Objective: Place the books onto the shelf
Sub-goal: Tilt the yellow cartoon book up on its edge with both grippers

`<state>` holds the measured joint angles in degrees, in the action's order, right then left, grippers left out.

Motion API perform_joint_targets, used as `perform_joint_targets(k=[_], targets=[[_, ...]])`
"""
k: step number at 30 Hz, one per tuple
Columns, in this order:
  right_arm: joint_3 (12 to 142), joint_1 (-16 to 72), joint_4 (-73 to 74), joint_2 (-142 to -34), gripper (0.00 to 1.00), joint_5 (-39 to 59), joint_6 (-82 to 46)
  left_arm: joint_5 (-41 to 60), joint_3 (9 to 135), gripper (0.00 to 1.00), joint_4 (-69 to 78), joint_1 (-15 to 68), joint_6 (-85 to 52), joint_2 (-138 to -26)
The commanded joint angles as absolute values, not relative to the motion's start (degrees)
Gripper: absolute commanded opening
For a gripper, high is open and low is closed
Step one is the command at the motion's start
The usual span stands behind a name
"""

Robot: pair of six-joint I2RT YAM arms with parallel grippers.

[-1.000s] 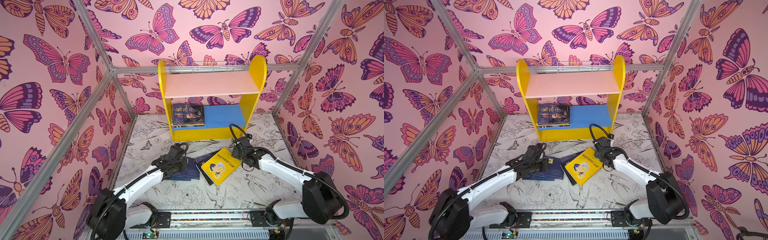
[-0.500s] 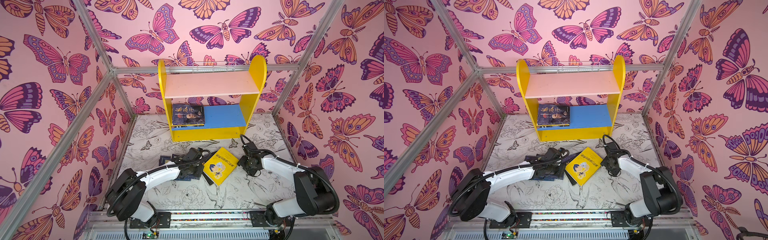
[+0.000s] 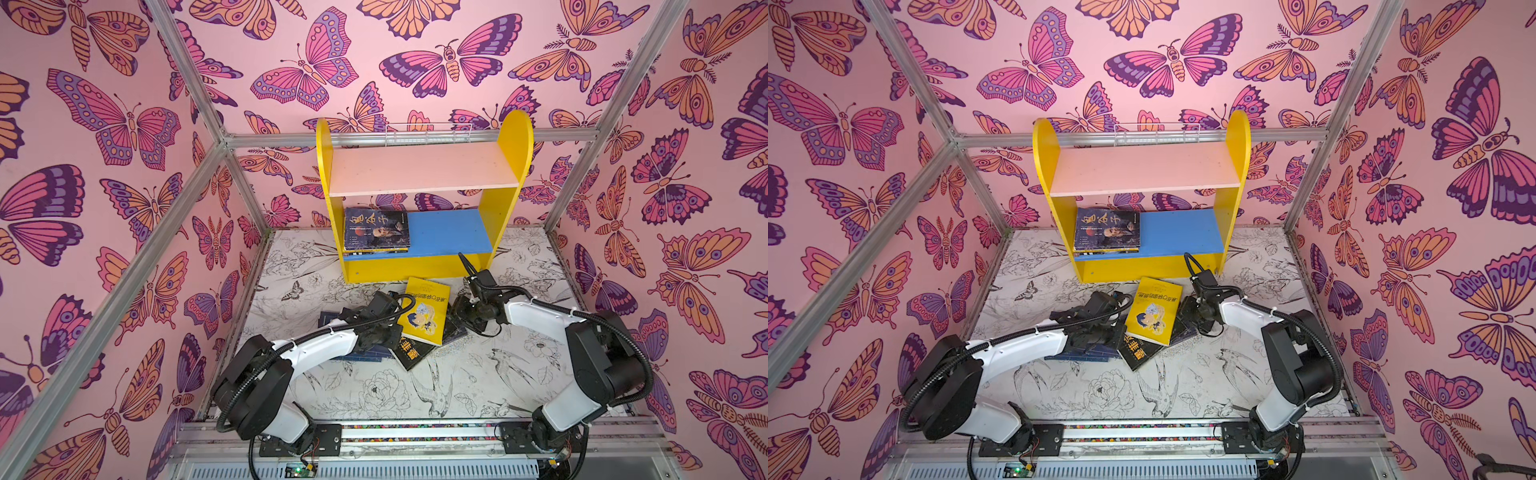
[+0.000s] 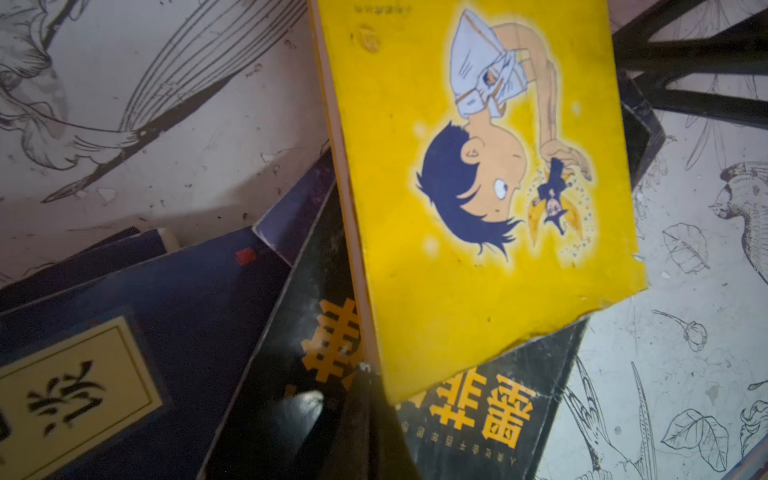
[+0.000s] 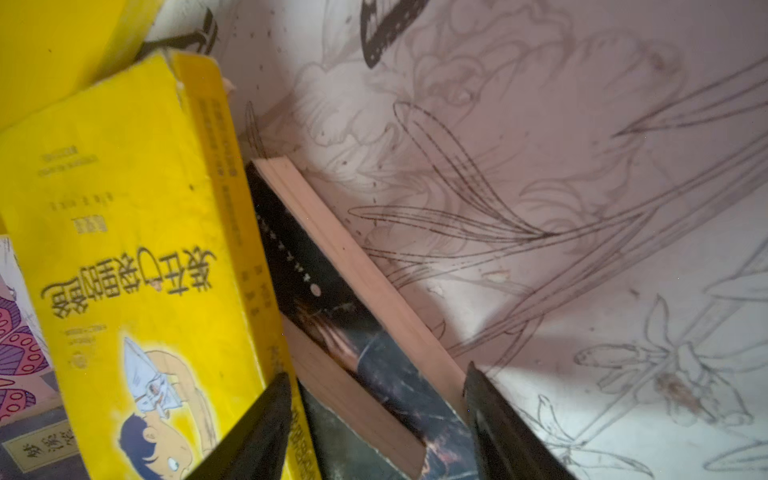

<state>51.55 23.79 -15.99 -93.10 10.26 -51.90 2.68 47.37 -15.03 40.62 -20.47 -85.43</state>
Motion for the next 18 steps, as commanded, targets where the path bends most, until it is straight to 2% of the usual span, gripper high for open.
perform_joint_targets(k=[1, 4, 7, 12, 18], targets=[[51.78, 23.3, -16.06, -90.52, 0.65, 6.26, -50.59, 0.34, 46.72, 0.0, -15.8, 39.74, -22.01, -86.34], [51.67, 21.1, -14.95, -87.63, 0.65, 3.61, -48.03, -0.08, 46.24, 0.0, -16.17, 39.55, -21.97, -85.99], [53.69, 19.81, -12.21, -88.62, 0.65, 5.71, -43.48, -0.53, 45.57, 0.0, -16.43, 39.55, -21.58, -85.66], [61.4, 19.7, -8.79, -96.32, 0.63, 13.65, -37.69, -0.87, 45.14, 0.0, -17.03, 39.55, -21.18, -85.61], [64.21, 19.77, -1.28, -102.12, 0.62, 17.95, -40.38, -1.93, 45.68, 0.0, -18.09, 39.6, -21.62, -86.18]])
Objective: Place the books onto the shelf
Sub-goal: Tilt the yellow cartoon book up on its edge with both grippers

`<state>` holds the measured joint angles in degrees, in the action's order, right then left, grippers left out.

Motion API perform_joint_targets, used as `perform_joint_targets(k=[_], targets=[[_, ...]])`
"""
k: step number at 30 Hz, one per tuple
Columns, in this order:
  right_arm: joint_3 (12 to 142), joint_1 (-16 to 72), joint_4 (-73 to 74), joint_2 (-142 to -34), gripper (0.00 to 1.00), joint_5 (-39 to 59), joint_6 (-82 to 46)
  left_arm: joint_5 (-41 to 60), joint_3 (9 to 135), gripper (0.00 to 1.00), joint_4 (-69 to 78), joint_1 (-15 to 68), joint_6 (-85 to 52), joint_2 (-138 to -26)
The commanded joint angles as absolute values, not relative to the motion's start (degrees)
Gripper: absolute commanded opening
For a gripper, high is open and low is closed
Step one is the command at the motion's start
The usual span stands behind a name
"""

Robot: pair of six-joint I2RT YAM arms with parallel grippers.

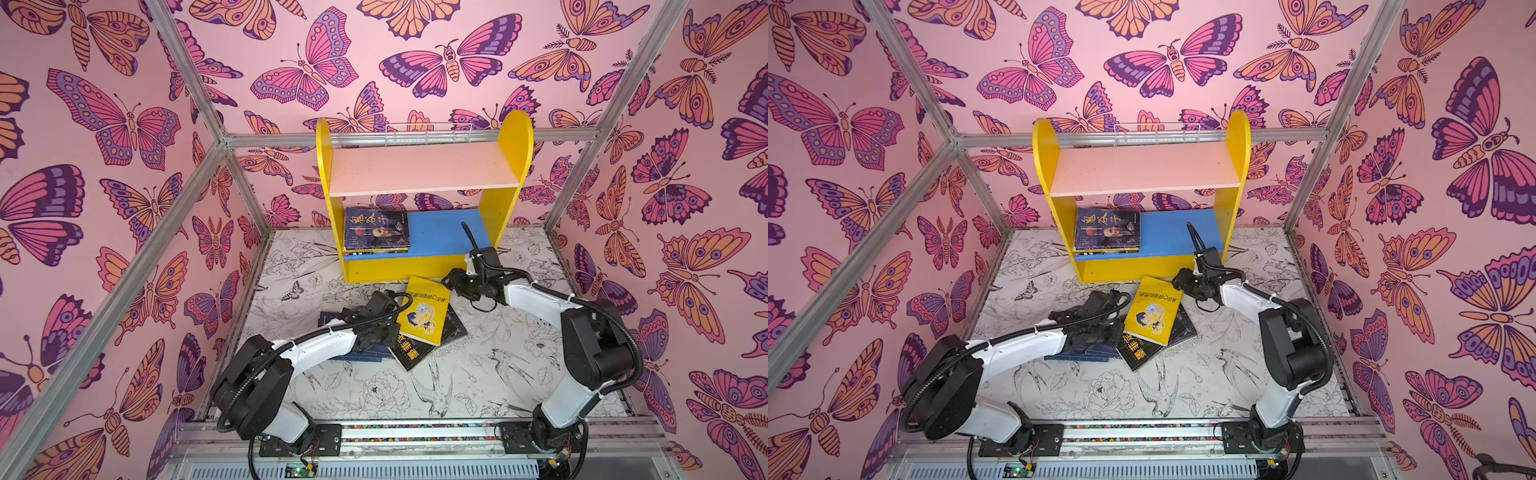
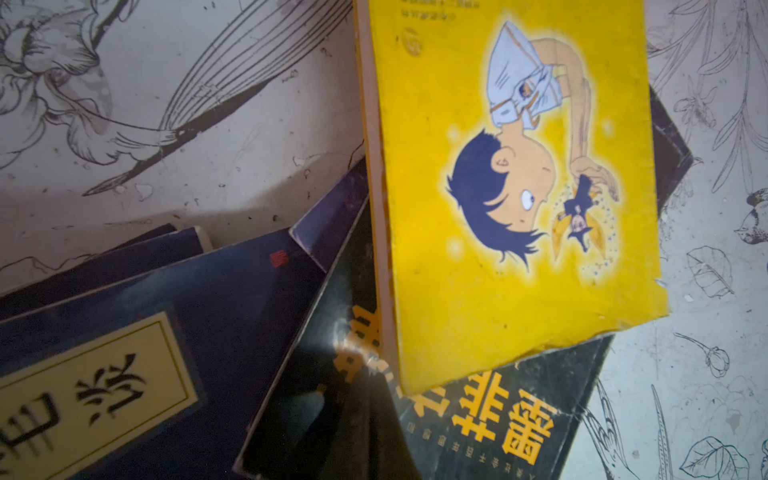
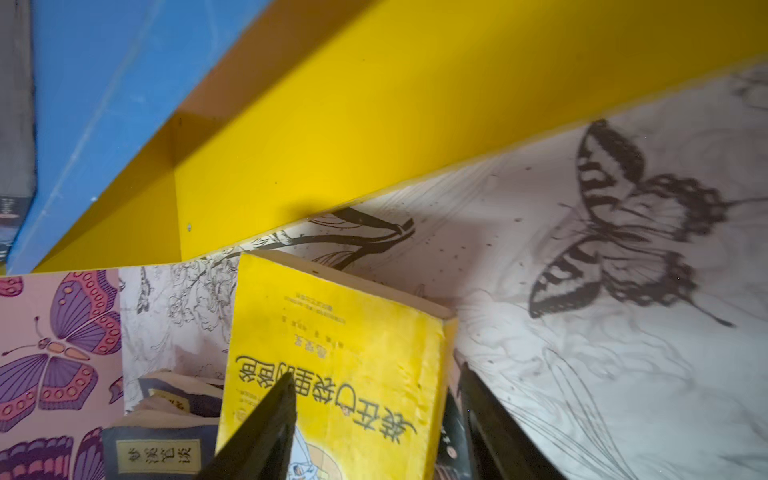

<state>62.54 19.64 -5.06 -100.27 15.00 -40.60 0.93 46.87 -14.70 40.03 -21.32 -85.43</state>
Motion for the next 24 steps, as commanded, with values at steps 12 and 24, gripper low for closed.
perform_joint_targets(k=[12, 24], targets=[[62.6, 19.77, -2.62, -103.28, 0.61, 11.91, -37.61, -2.64, 45.87, 0.0, -18.72, 39.55, -21.8, -86.89], [57.36, 19.95, 11.34, -106.12, 0.6, 18.12, -42.31, -2.63, 46.76, 0.0, -18.78, 39.54, -21.88, -88.07]])
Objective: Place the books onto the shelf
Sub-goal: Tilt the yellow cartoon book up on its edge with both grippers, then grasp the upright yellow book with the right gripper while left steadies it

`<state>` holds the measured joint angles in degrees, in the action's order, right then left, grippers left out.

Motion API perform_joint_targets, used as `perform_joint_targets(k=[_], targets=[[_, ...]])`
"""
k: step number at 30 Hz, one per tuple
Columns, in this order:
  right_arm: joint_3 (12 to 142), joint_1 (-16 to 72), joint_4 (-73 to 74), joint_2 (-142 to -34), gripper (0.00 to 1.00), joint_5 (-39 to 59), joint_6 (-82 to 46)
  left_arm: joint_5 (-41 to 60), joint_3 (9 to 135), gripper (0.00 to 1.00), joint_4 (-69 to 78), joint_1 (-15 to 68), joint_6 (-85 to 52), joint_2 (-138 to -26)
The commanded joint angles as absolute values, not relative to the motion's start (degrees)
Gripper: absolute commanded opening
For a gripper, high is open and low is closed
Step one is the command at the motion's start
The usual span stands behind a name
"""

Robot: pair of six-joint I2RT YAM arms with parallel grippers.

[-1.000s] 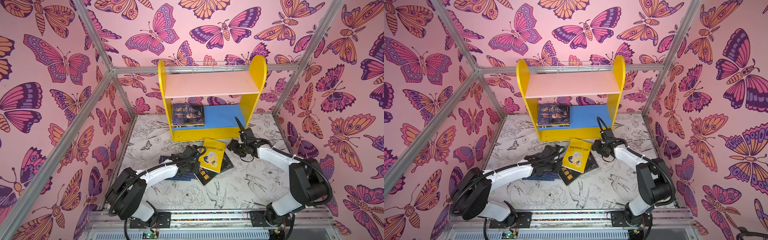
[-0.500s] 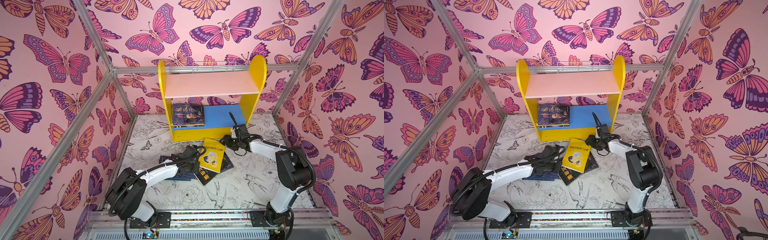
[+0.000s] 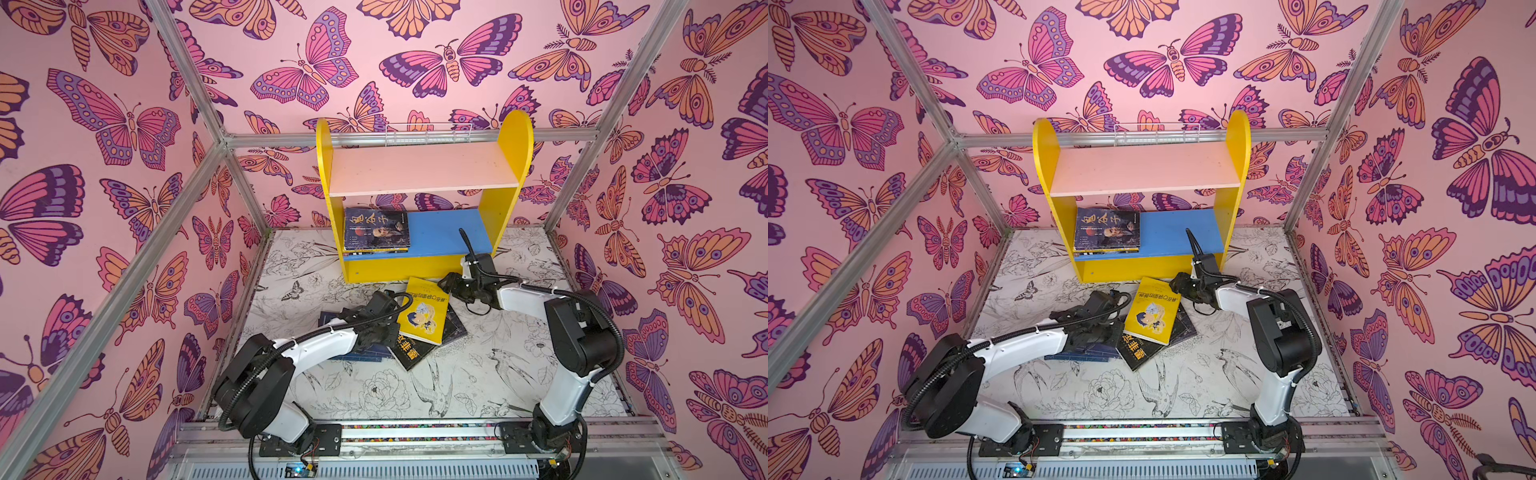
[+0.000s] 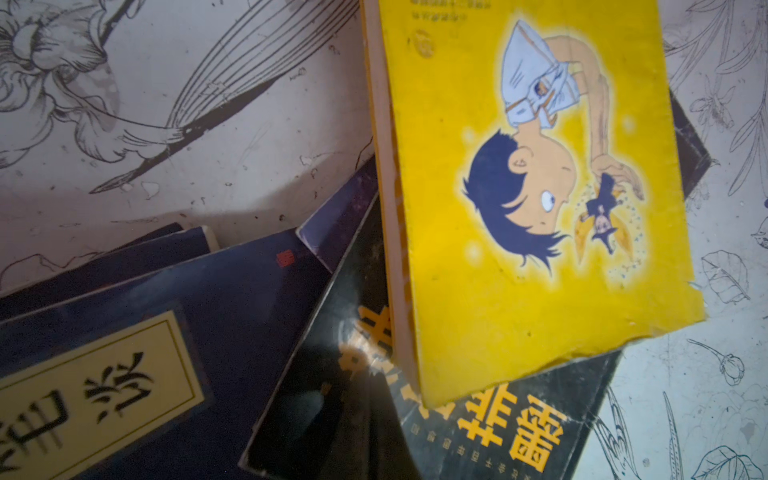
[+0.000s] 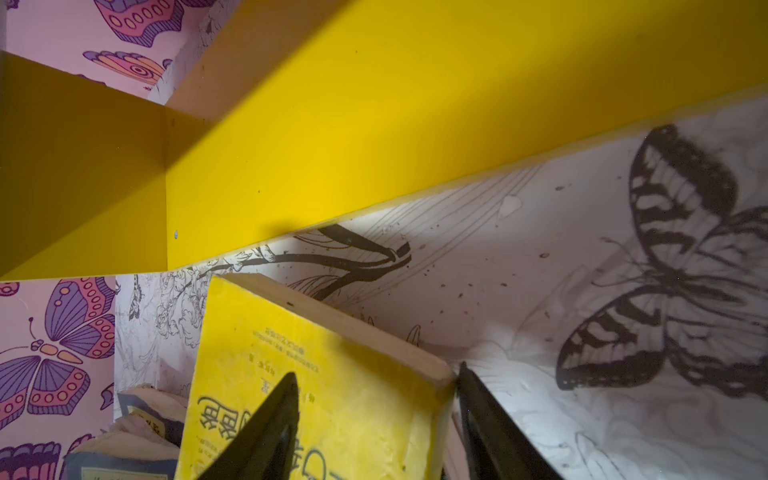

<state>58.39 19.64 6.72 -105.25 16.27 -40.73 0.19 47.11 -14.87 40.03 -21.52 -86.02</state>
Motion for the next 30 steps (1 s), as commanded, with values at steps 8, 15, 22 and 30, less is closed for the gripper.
perform_joint_targets(k=[8, 15, 22, 30], targets=[[53.32, 20.0, 18.56, -106.07, 0.5, 19.49, -44.31, -2.64, 46.98, 0.0, -18.76, 39.54, -21.93, -88.4], [49.24, 20.02, 24.24, -103.65, 0.12, 20.35, -45.35, -2.81, 47.04, 0.0, -19.19, 39.21, -22.61, -88.27], [43.59, 20.07, 24.23, -95.34, 0.05, 23.13, -43.68, 4.96, 43.67, 0.0, -16.29, 31.38, -30.59, -82.16], [41.84, 21.18, 24.49, -82.7, 0.03, 28.81, -42.16, 21.53, 35.25, 0.18, 0.9, 22.39, -39.26, -69.43]])
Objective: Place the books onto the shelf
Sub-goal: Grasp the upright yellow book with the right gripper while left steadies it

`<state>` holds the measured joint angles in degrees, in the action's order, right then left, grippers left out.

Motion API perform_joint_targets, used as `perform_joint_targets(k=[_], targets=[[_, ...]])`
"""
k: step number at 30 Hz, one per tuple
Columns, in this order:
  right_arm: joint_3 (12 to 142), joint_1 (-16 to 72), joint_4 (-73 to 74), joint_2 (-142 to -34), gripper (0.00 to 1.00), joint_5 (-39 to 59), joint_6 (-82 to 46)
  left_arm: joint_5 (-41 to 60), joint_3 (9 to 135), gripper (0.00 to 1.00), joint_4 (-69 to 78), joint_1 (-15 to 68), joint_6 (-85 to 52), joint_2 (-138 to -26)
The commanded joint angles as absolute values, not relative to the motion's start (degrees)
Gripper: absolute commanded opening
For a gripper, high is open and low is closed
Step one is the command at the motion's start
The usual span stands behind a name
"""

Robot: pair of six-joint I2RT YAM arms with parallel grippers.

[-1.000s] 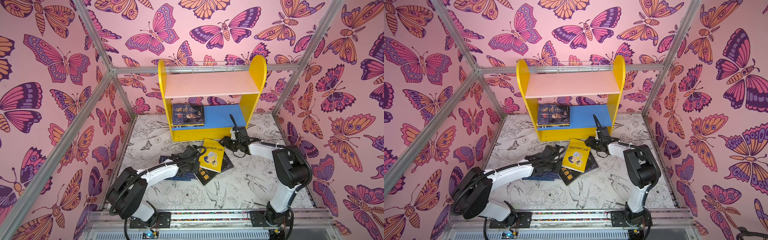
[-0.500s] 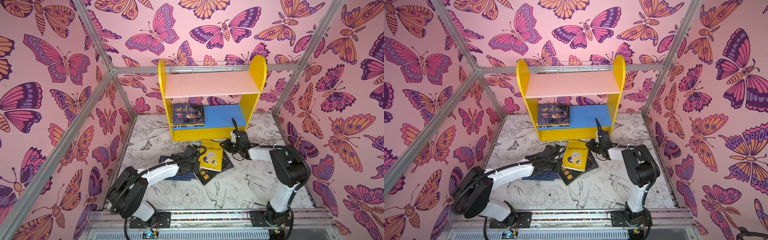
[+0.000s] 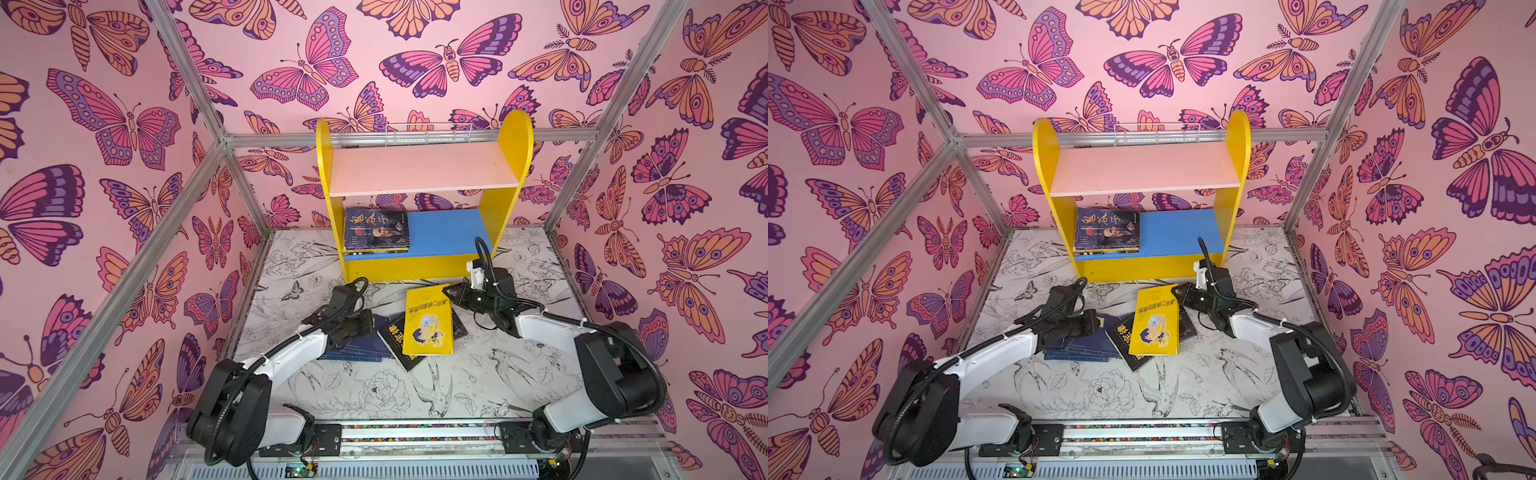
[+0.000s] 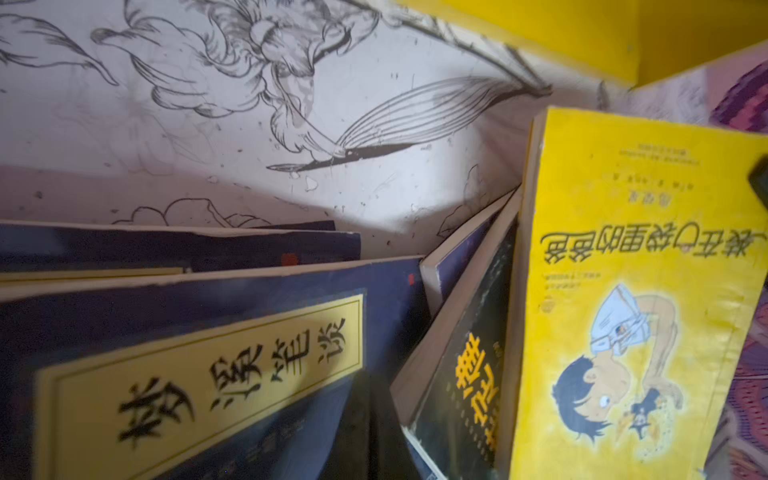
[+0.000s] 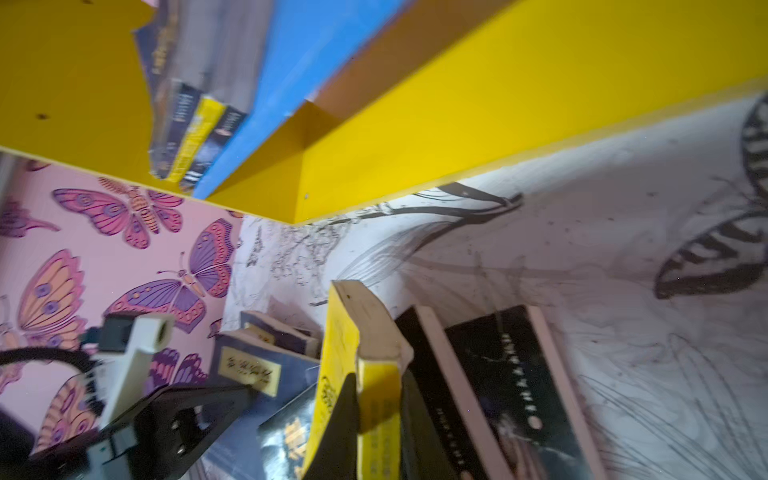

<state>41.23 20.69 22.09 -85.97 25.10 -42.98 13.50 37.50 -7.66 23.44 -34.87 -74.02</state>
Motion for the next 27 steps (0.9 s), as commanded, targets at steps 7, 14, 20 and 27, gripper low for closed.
perform_joint_targets(k=[7, 14, 20, 27], targets=[[45.79, 21.19, 31.77, -78.93, 0.02, 29.81, -49.24, 23.72, 31.0, 0.58, 8.77, 20.57, -39.46, -58.16], [50.5, 21.23, 45.95, -81.15, 0.02, 25.65, -60.38, 30.07, 29.79, 0.81, 15.79, 20.21, -42.13, -56.51], [52.37, 21.5, 57.02, -83.34, 0.01, 17.87, -66.0, 34.64, 28.16, 0.9, 23.5, 20.21, -45.7, -57.73], [51.95, 23.36, 71.49, -91.3, 0.0, 8.0, -73.74, 36.17, 28.74, 0.91, 26.97, 20.46, -46.58, -61.01]])
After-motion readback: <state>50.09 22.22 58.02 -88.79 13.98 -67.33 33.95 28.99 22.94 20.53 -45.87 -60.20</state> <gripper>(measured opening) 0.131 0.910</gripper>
